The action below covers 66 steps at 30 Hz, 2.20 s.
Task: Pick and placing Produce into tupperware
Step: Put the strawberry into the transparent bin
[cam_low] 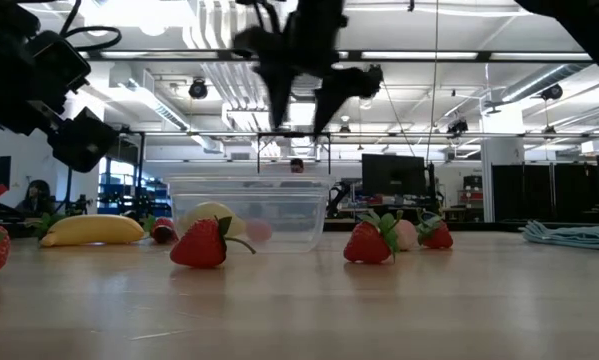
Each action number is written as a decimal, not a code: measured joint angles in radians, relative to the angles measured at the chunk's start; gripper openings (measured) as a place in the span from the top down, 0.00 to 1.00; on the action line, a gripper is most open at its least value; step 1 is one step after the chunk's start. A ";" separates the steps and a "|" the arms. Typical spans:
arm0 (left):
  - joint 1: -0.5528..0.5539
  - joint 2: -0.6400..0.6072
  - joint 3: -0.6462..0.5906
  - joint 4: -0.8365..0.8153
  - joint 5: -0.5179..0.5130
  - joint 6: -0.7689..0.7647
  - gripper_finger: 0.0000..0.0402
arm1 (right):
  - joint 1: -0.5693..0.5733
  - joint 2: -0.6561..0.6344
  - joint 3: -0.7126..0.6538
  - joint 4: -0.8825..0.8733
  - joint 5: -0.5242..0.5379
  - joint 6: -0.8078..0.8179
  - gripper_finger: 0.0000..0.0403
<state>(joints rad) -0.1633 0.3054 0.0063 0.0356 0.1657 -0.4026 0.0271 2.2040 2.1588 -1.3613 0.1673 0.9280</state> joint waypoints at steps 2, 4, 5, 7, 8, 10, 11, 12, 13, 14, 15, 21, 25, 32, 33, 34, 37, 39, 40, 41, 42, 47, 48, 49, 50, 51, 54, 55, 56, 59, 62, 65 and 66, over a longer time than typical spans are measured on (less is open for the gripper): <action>0.000 0.000 0.000 0.001 0.010 0.000 0.38 | 0.003 -0.017 -0.024 -0.106 0.007 0.023 0.37; 0.000 0.000 0.000 0.002 0.018 0.002 0.38 | 0.014 -0.040 -0.055 -0.200 0.010 0.038 0.37; 0.000 0.000 0.000 0.003 0.024 0.016 0.38 | 0.025 -0.053 -0.074 -0.216 0.010 0.037 0.38; 0.000 0.000 0.000 0.005 0.036 0.069 0.38 | 0.050 -0.087 -0.124 -0.197 0.009 -0.001 0.39; 0.000 -0.001 0.000 0.006 0.037 0.093 0.38 | 0.064 -0.101 -0.151 -0.178 0.009 -0.023 0.39; 0.000 -0.001 0.000 0.007 0.043 0.129 0.38 | 0.091 -0.133 -0.206 -0.130 0.011 -0.059 0.39; 0.000 -0.002 0.000 0.008 0.051 0.149 0.38 | 0.105 -0.152 -0.239 -0.106 0.016 -0.070 0.39; 0.000 -0.002 0.000 0.010 0.064 0.162 0.38 | 0.119 -0.172 -0.274 -0.084 0.018 -0.079 0.39; 0.000 -0.003 0.000 0.010 0.073 0.176 0.38 | 0.133 -0.193 -0.307 -0.061 0.019 -0.085 0.39; 0.000 -0.005 0.000 0.011 0.085 0.180 0.38 | 0.148 -0.221 -0.346 -0.030 0.024 -0.087 0.39; 0.000 -0.006 0.000 0.012 0.092 0.181 0.38 | 0.163 -0.247 -0.384 -0.003 0.038 -0.076 0.39; 0.000 -0.007 0.000 0.013 0.111 0.182 0.38 | 0.245 -0.427 -0.622 0.035 0.207 0.135 0.39; 0.000 -0.007 0.000 0.013 0.112 0.181 0.38 | 0.263 -0.527 -0.755 0.022 0.252 0.153 0.39; 0.000 -0.007 0.000 0.012 0.098 0.175 0.38 | 0.263 -0.616 -0.857 0.042 0.333 0.271 0.40; 0.000 -0.007 0.000 0.011 0.088 0.175 0.38 | 0.262 -0.620 -0.871 0.045 0.340 0.260 0.40; 0.000 -0.007 0.000 0.010 0.080 0.174 0.38 | 0.255 -0.622 -0.886 0.049 0.336 0.236 0.40; 0.000 -0.007 0.000 0.010 0.075 0.174 0.38 | 0.219 -0.636 -0.946 0.171 0.217 0.066 0.41; 0.000 -0.006 0.000 0.010 0.071 0.174 0.38 | 0.187 -0.647 -1.005 0.332 0.046 -0.091 0.42; 0.000 -0.006 0.000 0.009 0.069 0.174 0.38 | 0.171 -0.650 -1.033 0.412 -0.036 -0.146 0.43; 0.000 -0.006 0.000 0.009 0.069 0.174 0.38 | 0.157 -0.653 -1.060 0.477 -0.103 -0.188 0.43; 0.000 -0.006 0.000 0.009 0.069 0.174 0.38 | 0.144 -0.654 -1.083 0.520 -0.145 -0.223 0.44; 0.000 -0.007 0.000 0.010 0.069 0.174 0.38 | 0.088 -0.652 -1.145 0.555 -0.166 -0.397 0.45; 0.000 -0.007 0.000 0.010 0.069 0.174 0.38 | 0.080 -0.652 -1.150 0.556 -0.166 -0.441 0.45; 0.000 -0.007 0.000 0.010 0.069 0.174 0.38 | 0.072 -0.654 -1.154 0.557 -0.166 -0.492 0.45; 0.000 -0.006 0.000 0.011 0.069 0.174 0.38 | 0.066 -0.657 -1.157 0.557 -0.166 -0.543 0.45; 0.000 -0.005 0.000 0.011 0.069 0.174 0.38 | 0.059 -0.659 -1.158 0.561 -0.164 -0.594 0.45; 0.000 -0.005 0.000 0.012 0.069 0.174 0.38 | 0.043 -0.660 -1.162 0.594 -0.151 -0.735 0.45; 0.000 -0.005 0.000 0.012 0.069 0.174 0.38 | 0.037 -0.660 -1.166 0.603 -0.146 -0.774 0.45; 0.000 -0.006 0.000 0.012 0.069 0.174 0.38 | 0.030 -0.660 -1.169 0.621 -0.144 -0.806 0.45; 0.000 -0.007 0.000 0.013 0.069 0.174 0.38 | 0.004 -0.655 -1.182 0.682 -0.162 -0.868 0.45; 0.000 -0.007 0.000 0.013 0.069 0.174 0.38 | -0.016 -0.636 -1.199 0.710 -0.212 -0.910 0.45; 0.000 -0.007 0.000 0.014 0.069 0.174 0.38 | -0.018 -0.615 -1.220 0.722 -0.252 -0.937 0.45; 0.000 -0.007 0.000 0.014 0.069 0.174 0.38 | -0.016 -0.610 -1.224 0.722 -0.253 -0.941 0.45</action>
<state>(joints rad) -0.1631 0.2985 0.0063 0.0494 0.2344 -0.2283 0.0106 1.5943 0.9347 -0.6390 -0.0856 -0.0131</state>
